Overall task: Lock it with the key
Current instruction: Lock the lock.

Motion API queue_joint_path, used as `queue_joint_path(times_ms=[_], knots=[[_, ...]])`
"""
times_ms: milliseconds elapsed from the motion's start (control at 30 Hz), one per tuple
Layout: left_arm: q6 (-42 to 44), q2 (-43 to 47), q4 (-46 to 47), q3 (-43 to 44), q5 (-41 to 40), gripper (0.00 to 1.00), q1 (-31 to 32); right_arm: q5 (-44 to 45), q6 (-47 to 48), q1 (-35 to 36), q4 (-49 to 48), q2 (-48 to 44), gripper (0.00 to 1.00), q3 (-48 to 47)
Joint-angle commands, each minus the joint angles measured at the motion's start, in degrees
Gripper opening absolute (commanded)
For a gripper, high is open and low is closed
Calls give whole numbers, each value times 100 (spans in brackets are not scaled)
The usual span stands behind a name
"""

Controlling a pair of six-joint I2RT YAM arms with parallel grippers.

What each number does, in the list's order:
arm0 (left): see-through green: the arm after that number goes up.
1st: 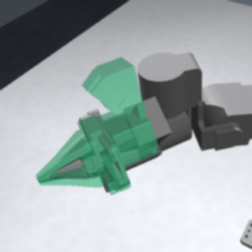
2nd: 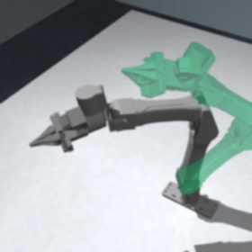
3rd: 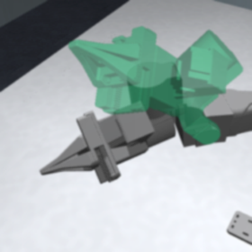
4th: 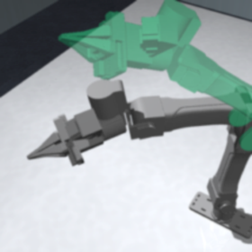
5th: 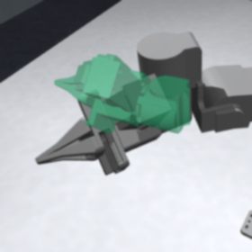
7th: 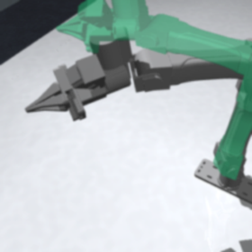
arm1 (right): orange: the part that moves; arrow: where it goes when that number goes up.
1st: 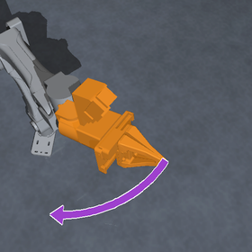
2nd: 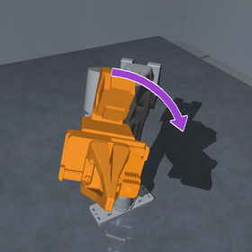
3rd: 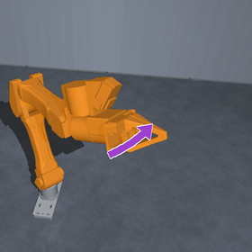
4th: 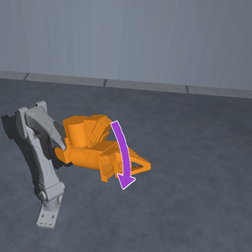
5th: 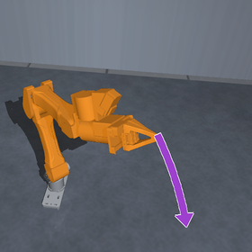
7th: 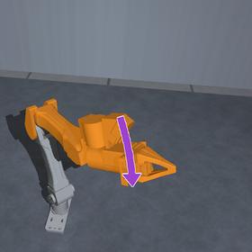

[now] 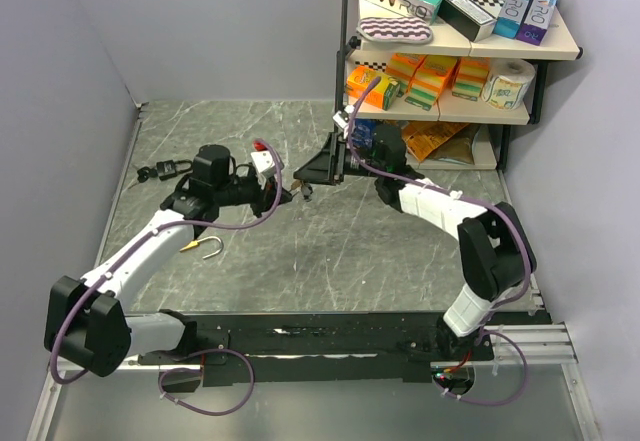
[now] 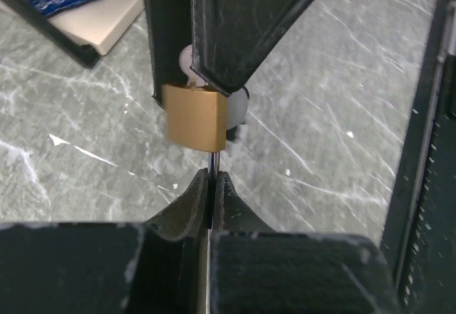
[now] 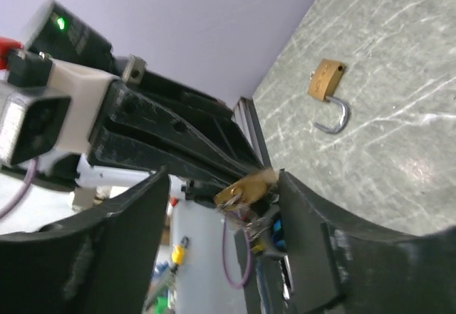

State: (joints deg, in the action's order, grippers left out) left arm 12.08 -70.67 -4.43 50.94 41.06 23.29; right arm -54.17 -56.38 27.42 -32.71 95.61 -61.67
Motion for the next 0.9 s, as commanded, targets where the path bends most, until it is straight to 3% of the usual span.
queue_joint_path(times_ms=[0, 67, 200, 333, 500, 667, 867], knots=[[532, 80, -874, 627, 736, 1, 0, -357, 636, -262, 395, -622, 85, -21], [717, 45, -1410, 837, 1035, 1, 0, -514, 1101, -368, 642, -842, 86, -21], [980, -122, -2386, 1286, 1466, 1, 0, -656, 2488, -562, 2106, -1342, 89, -100], [1060, -332, -3168, 1708, 1782, 1, 18, -516, 4777, -624, 3598, -2237, 91, -65], [1322, -701, -4310, 2174, 2011, 1, 193, -374, 6627, -624, 4500, -2995, 95, 216], [1394, -1018, -4980, 2500, 2004, 1, 606, -673, 7246, -580, 4590, -3461, 99, 410], [533, -1448, -5243, 2991, 1783, 1, 958, -533, 7949, -142, 4950, -3409, 99, 409]])
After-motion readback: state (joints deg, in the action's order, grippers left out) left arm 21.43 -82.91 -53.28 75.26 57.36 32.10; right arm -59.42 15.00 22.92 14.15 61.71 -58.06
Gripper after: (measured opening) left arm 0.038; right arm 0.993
